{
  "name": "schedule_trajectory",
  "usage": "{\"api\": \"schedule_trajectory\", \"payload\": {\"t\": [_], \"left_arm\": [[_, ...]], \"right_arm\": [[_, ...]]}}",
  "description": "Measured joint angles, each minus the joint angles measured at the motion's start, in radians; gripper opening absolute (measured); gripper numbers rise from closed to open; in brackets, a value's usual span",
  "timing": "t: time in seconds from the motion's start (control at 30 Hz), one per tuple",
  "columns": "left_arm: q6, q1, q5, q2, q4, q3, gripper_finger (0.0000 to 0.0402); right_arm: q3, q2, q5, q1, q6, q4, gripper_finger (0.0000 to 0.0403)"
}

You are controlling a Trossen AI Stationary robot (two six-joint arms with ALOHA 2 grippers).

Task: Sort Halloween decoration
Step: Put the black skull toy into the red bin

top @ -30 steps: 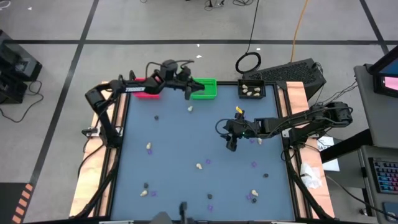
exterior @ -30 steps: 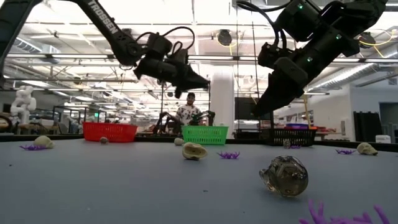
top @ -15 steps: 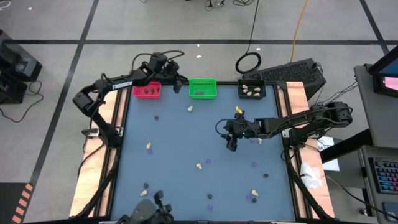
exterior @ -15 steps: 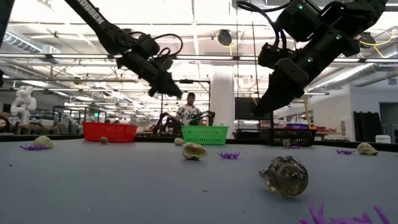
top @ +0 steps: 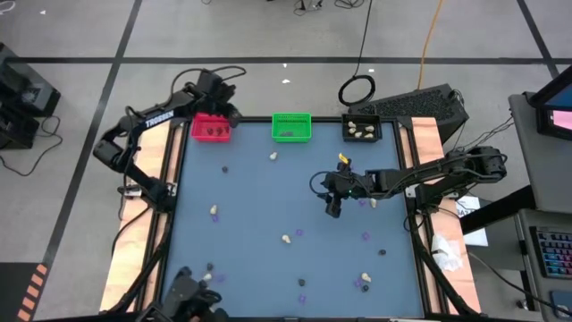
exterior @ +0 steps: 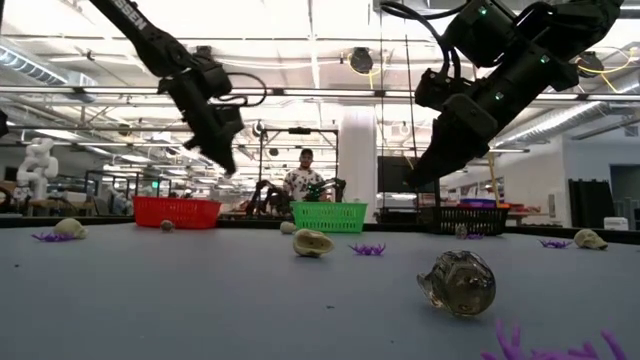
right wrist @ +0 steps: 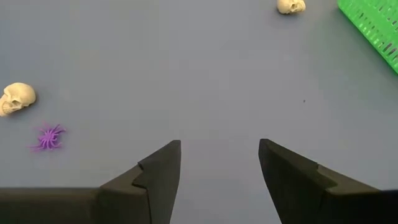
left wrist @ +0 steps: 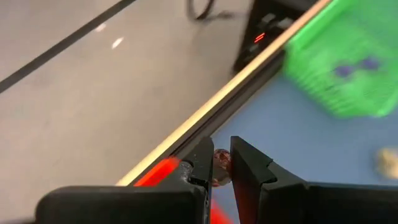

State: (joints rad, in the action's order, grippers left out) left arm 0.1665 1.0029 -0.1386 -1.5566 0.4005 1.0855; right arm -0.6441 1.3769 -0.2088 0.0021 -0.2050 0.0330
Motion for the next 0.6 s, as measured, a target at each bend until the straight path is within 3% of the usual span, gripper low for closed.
{"api": "schedule_trajectory", "payload": {"t": [0.37,0.6], "left_arm": [[-0.001,0.02,0.247,-0.006,0.168,0.0,0.0037],[-0.001,0.044,0.253,-0.069,0.136,-0.049,0.0037]], "right_arm": [[0.0,0.0,0.0,0.0,0.012,0.0,0.0208],[0.0,0.0,0.0,0.0,0.012,0.0,0.0208]]}}
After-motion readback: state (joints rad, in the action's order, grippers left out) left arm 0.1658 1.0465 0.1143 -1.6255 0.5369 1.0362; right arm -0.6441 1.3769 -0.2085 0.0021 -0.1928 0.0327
